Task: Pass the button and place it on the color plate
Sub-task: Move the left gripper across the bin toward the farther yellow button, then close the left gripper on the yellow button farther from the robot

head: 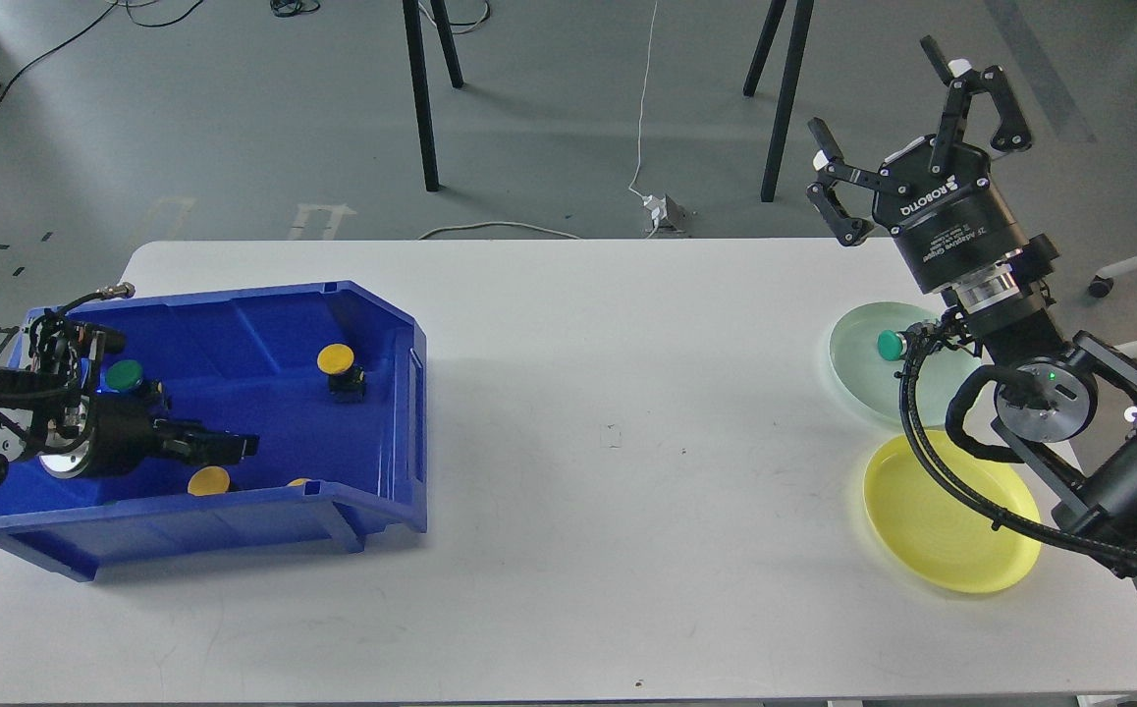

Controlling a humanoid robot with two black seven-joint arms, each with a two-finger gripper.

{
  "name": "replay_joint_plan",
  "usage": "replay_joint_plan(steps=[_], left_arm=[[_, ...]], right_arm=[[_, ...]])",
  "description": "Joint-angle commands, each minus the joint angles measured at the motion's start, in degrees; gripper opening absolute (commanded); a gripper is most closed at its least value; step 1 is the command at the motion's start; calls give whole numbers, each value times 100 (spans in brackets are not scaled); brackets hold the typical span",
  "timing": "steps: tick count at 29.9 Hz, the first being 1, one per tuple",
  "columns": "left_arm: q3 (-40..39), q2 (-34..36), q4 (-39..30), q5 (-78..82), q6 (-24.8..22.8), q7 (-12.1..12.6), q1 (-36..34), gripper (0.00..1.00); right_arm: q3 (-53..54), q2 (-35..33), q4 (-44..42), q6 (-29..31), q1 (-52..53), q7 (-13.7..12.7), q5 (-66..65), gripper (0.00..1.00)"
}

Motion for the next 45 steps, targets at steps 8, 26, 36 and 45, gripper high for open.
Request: replay_joint_plan(steps=[8,26,36,45], left_arm=[[22,-342,-92,-628,0,0,-443,86],[22,-993,392,-646,0,0,-531,85],[22,-1274,691,-654,0,0,-636,85],[13,-1318,691,-663,0,0,-750,85]], right_arm=[[7,0,-5,0,-4,0,0,98],[25,-9,-5,0,-13,0,0,98],[33,-17,-5,0,-13,0,0,98],[33,-9,4,0,-22,0,9,98]])
